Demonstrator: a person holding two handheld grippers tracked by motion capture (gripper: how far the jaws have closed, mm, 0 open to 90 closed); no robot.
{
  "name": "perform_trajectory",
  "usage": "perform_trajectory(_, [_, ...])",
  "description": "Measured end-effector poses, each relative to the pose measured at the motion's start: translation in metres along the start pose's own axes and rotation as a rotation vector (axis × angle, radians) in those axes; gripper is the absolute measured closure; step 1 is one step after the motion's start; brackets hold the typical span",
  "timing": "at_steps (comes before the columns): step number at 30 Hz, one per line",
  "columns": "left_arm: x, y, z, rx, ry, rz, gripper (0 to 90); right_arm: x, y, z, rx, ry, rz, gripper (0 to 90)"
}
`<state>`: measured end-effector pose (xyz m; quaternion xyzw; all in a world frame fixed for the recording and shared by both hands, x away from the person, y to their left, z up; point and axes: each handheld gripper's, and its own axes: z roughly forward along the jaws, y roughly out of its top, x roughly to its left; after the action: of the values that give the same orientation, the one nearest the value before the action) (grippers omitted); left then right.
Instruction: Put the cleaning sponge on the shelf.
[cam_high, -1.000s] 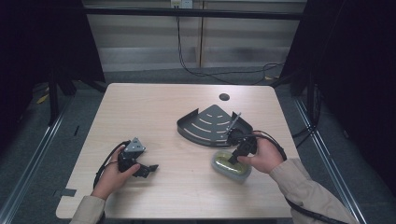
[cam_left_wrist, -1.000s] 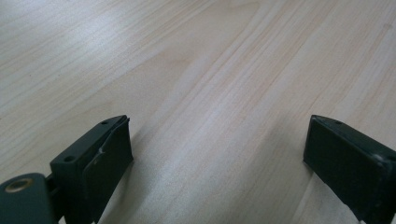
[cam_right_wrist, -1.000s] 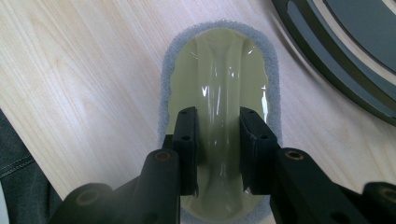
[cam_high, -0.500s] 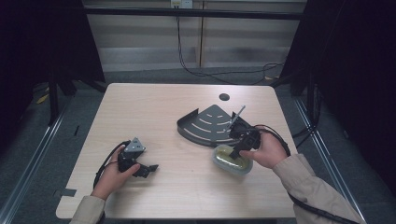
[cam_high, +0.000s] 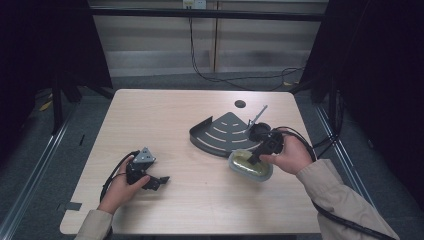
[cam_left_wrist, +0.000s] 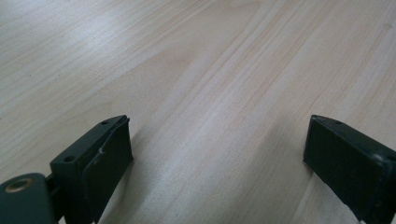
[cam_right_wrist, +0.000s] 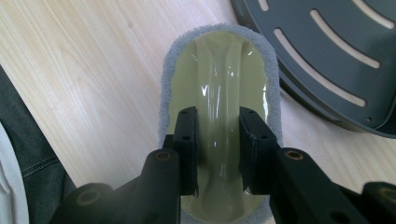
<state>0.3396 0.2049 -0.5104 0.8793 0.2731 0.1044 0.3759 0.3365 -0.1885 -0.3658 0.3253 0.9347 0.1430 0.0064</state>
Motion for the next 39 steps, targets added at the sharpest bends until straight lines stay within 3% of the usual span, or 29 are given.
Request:
perform_trajectory(17, [0.000,0.000,0.000,-0.001,-0.001,-0.001,7.3,-0.019,0.018,-0.020,-0.043,-0.031,0.038,70.9])
perform_trajectory(23, [0.000,0.000,0.000,0.000,-0.005,-0.004,7.0,-0.030,0.026,-0.024,-0.061,-0.047,0.078,71.0])
perform_trajectory(39, [0.000,0.000,0.000,0.002,-0.007,-0.004,6.8,-0.059,0.038,-0.013,-0.079,-0.072,0.149,70.9])
